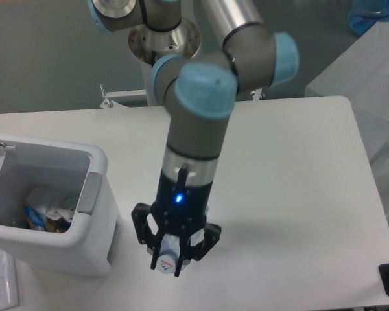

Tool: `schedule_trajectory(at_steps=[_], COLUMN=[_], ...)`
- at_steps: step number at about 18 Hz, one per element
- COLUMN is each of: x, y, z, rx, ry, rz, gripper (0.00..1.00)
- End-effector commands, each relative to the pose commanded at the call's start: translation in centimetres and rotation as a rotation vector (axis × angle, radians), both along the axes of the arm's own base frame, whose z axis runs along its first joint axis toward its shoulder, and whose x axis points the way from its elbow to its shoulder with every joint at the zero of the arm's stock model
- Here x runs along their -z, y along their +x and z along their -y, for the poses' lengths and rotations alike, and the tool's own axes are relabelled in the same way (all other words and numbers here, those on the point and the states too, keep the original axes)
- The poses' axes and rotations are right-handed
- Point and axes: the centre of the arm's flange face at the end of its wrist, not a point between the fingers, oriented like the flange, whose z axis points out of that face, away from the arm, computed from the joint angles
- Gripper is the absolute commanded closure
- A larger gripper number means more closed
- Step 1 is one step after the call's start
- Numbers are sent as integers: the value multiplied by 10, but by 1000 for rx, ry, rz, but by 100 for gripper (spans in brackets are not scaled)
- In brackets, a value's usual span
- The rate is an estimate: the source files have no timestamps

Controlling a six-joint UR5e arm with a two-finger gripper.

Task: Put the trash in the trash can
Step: 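Lift the bottle and carry it over the trash bin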

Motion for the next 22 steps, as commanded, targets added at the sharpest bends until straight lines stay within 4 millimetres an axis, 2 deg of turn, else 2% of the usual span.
schedule_trajectory(at_steps=[2,9,13,16,19,22], x=[-21,-53,-84,-96,-101,-100], y=[0,10,20,29,41,67], z=[11,19,38,45,42,27], rx=[13,156,214,238,249,288], ry=[60,249,349,382,381,371], rz=[31,116,219,273,286,310], gripper=[100,100,100,100,100,100])
